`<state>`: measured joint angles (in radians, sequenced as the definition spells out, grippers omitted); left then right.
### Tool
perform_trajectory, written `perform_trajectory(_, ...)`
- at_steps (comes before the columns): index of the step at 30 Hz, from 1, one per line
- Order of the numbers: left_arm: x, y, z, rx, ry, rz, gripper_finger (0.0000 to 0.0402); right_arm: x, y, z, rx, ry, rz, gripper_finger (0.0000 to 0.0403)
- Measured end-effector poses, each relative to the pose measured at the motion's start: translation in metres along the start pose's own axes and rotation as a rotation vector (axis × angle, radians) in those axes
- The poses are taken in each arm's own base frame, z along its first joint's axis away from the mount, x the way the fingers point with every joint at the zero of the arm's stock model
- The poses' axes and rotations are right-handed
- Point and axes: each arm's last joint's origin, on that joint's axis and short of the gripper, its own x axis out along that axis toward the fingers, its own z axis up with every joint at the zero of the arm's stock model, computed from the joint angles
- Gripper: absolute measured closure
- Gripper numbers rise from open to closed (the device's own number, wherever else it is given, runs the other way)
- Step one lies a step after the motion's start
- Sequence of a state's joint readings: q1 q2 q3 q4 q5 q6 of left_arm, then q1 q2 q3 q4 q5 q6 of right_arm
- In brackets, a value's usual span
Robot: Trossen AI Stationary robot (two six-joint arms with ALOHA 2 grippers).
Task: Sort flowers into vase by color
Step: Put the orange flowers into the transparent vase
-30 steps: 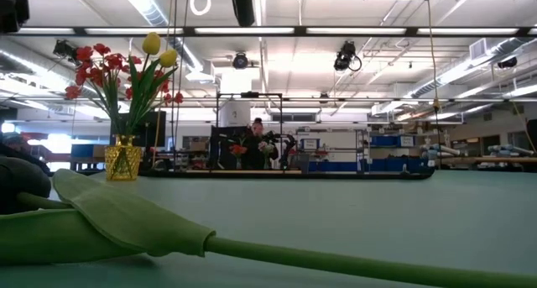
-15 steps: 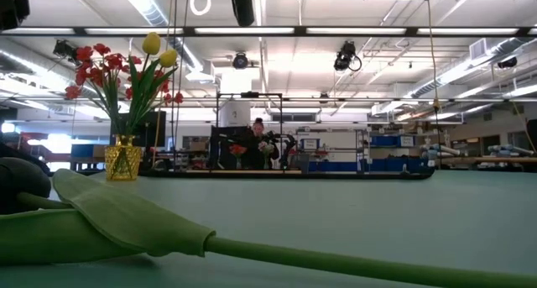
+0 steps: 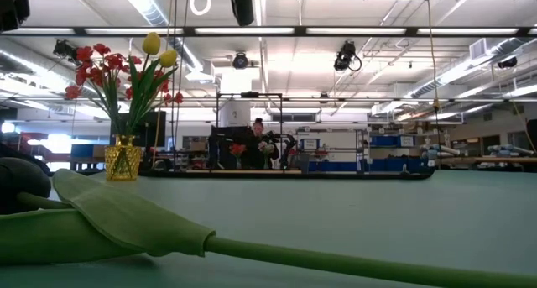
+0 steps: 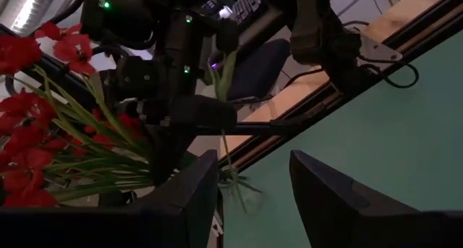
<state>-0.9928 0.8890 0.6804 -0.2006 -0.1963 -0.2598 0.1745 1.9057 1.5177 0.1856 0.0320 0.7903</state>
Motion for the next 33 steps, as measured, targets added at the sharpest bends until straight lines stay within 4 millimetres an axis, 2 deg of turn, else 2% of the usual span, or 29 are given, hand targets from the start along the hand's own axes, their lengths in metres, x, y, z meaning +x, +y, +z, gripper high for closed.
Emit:
perform_trajectory(12, -0.004, -0.017, -0.008, -0.043, 0.065, -0.122, 0.0388, 0.000, -0.004, 0.004, 0.002, 0.008, 0.010, 0.0222)
perform_trajectory(28, -0.005, -0.022, -0.008, -0.099, 0.079, -0.193, 0.0353, 0.000, -0.007, 0.008, 0.030, 0.004, 0.008, 0.0222)
perform_trajectory(33, -0.011, -0.023, -0.007, -0.117, 0.072, -0.219, 0.0348, 0.000, -0.007, 0.008, 0.050, 0.004, 0.008, 0.0222)
